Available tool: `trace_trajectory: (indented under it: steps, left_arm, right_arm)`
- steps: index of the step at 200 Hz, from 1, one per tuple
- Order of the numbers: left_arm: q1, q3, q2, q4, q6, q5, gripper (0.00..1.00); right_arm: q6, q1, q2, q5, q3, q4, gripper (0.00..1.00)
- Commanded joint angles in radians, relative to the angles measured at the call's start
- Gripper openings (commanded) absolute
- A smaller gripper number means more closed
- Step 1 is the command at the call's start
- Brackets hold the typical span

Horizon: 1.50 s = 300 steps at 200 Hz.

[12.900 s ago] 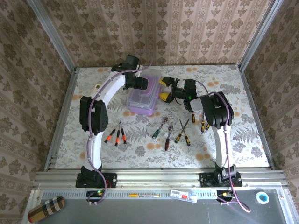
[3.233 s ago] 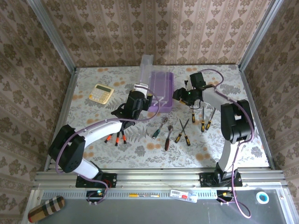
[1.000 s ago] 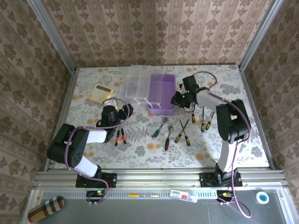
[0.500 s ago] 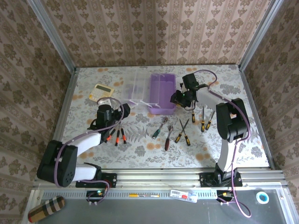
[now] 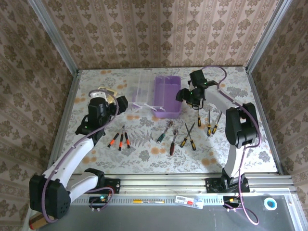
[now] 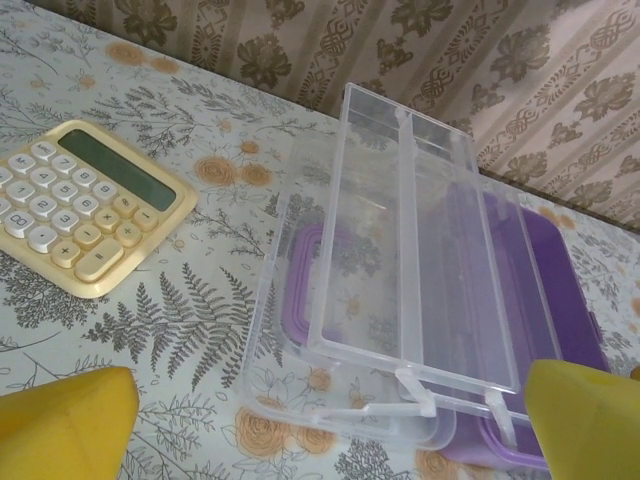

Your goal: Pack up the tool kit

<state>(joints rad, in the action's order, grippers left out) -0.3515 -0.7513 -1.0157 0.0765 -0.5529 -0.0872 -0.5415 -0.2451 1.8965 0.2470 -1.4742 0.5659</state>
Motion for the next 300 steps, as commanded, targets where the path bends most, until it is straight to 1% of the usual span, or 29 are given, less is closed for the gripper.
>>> trace_trajectory:
  steps: [1,10,21,37,46,61,70,82,97,111,122,137,154,164,175,186,197,210,235,263,272,284,300]
  left_arm:
    - [0.006,-0.08,0.01,0.169,0.008,0.052,1.0]
    - [0.003,-0.114,0.007,0.224,0.016,0.065,1.0]
    - [0.0,-0.149,0.009,0.295,0.008,0.038,1.0]
    - [0.0,-0.169,0.021,0.331,-0.027,-0.006,1.0]
    - [0.001,-0.174,0.028,0.326,-0.055,-0.026,1.0]
    - [0.002,-0.186,0.029,0.31,-0.093,-0.04,1.0]
    - [0.002,-0.2,0.022,0.309,-0.115,-0.049,1.0]
    - [0.0,-0.209,0.016,0.289,-0.141,-0.063,1.0]
    - [0.001,-0.225,0.002,0.256,-0.155,-0.086,1.0]
    - [0.002,-0.244,-0.019,0.211,-0.156,-0.104,0.99]
    - [0.004,-0.262,-0.039,0.18,-0.157,-0.102,0.99]
    - [0.008,-0.266,-0.06,0.11,-0.154,-0.075,0.99]
    - [0.014,-0.25,-0.089,0.033,-0.147,-0.013,1.0]
    - [0.024,-0.25,-0.114,0.018,-0.156,0.035,1.0]
    - [0.04,-0.246,-0.143,-0.007,-0.169,0.115,1.0]
    - [0.057,-0.243,-0.169,-0.041,-0.182,0.215,0.98]
    - [0.064,-0.239,-0.191,-0.073,-0.208,0.258,0.98]
    - [0.075,-0.243,-0.222,-0.128,-0.214,0.334,0.98]
    - [0.089,-0.225,-0.255,-0.188,-0.235,0.427,0.98]
    - [0.091,-0.188,-0.265,-0.23,-0.235,0.448,0.97]
    - [0.091,-0.19,-0.263,-0.217,-0.229,0.452,0.96]
    - [0.092,-0.197,-0.248,-0.207,-0.216,0.452,0.97]
    - [0.087,-0.187,-0.221,-0.22,-0.208,0.446,0.97]
  right_arm:
    - [0.0,0.0,-0.08,-0.053,0.03,0.025,0.69]
    - [-0.014,-0.004,-0.094,-0.107,0.051,0.034,0.69]
    - [-0.02,-0.009,-0.11,-0.166,0.075,0.045,0.69]
    - [-0.019,-0.013,-0.132,-0.234,0.1,0.073,0.69]
    - [-0.031,-0.014,-0.145,-0.272,0.111,0.088,0.69]
    - [-0.027,-0.018,-0.169,-0.293,0.113,0.132,0.68]
    - [-0.011,-0.032,-0.192,-0.299,0.123,0.156,0.67]
    - [0.005,-0.062,-0.241,-0.329,0.178,0.144,0.66]
    - [0.004,-0.097,-0.292,-0.371,0.22,0.17,0.65]
    - [0.005,-0.121,-0.338,-0.371,0.257,0.192,0.64]
    - [0.001,-0.141,-0.378,-0.371,0.298,0.185,0.61]
    - [-0.022,-0.167,-0.429,-0.344,0.35,0.18,0.58]
    - [-0.084,-0.211,-0.477,-0.324,0.416,0.165,0.57]
    - [-0.122,-0.249,-0.491,-0.308,0.454,0.144,0.54]
    - [-0.161,-0.298,-0.491,-0.305,0.471,0.132,0.53]
    - [-0.188,-0.348,-0.473,-0.316,0.472,0.129,0.53]
    - [-0.217,-0.395,-0.438,-0.332,0.461,0.131,0.53]
    - [-0.243,-0.438,-0.386,-0.334,0.449,0.116,0.54]
    - [-0.278,-0.483,-0.274,-0.327,0.415,0.09,0.54]
    - [-0.294,-0.507,-0.185,-0.311,0.39,0.057,0.51]
    - [-0.294,-0.515,-0.16,-0.305,0.376,0.052,0.5]
    - [-0.282,-0.52,-0.125,-0.286,0.356,0.044,0.45]
    - [-0.278,-0.521,-0.09,-0.294,0.332,0.057,0.39]
